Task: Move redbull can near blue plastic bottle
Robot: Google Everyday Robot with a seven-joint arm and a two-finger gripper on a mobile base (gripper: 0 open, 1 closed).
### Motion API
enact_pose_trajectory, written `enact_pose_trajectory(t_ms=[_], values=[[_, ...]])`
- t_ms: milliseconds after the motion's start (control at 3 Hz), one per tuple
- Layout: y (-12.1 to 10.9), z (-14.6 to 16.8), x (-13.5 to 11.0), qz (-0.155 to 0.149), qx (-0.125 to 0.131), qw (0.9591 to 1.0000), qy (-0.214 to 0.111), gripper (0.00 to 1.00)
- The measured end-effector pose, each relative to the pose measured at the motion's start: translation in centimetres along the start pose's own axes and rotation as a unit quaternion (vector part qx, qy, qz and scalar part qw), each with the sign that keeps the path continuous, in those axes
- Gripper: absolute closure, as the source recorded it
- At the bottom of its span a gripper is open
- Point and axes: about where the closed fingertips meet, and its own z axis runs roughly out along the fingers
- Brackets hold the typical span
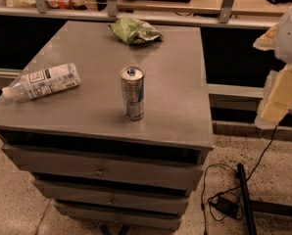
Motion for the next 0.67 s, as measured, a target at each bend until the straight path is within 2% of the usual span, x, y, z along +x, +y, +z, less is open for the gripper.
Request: enact_pose_trajectory(t_ms=[333, 667], values=[[0.0, 0.0, 0.0, 0.0, 0.0, 1.0, 0.0, 0.0], [-0.36, -0.1, 0.16, 0.023, -0.003, 0.9991, -0.036, 0.0]])
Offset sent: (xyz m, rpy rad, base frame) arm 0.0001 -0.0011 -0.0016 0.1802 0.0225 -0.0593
